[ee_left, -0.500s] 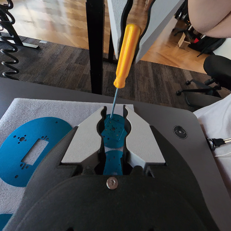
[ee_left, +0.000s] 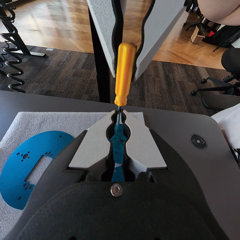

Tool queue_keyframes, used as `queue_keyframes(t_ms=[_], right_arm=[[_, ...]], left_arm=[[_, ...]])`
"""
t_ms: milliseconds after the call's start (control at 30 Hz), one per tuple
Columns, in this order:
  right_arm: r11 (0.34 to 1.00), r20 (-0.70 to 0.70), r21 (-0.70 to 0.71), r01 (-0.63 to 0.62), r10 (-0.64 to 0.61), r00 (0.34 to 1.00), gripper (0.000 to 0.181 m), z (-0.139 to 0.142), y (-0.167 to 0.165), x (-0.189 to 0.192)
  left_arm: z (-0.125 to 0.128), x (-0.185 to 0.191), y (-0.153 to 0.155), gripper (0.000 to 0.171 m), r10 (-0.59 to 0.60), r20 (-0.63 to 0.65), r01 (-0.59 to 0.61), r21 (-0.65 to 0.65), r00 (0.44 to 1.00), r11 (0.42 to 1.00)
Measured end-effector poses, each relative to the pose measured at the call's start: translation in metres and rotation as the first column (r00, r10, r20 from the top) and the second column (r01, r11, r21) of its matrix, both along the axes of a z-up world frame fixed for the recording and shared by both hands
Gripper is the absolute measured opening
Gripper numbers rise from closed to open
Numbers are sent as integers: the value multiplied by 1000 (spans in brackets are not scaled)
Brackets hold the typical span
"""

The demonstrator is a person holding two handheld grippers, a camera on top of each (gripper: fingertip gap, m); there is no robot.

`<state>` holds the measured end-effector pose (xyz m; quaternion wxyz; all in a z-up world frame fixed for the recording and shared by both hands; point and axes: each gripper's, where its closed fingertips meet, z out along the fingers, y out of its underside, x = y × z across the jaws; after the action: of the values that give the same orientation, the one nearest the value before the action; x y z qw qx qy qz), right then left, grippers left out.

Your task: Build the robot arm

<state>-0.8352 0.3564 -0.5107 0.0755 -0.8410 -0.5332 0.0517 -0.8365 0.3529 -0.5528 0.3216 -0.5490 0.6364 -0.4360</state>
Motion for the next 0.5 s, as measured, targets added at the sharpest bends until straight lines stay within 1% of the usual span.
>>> queue_keyframes(t_ms=[133,500], right_arm=[[1000,-1,-6,-4,4,1000,17,-1,1,0],[1000,8,-17,-19,19,1000,17,-5,2,-1]], left_arm=[[-2,0,0,3,1,-3,-1,22,1000,1000],[-6,0,0,3,-1,-19,1,19,1000,1000]])
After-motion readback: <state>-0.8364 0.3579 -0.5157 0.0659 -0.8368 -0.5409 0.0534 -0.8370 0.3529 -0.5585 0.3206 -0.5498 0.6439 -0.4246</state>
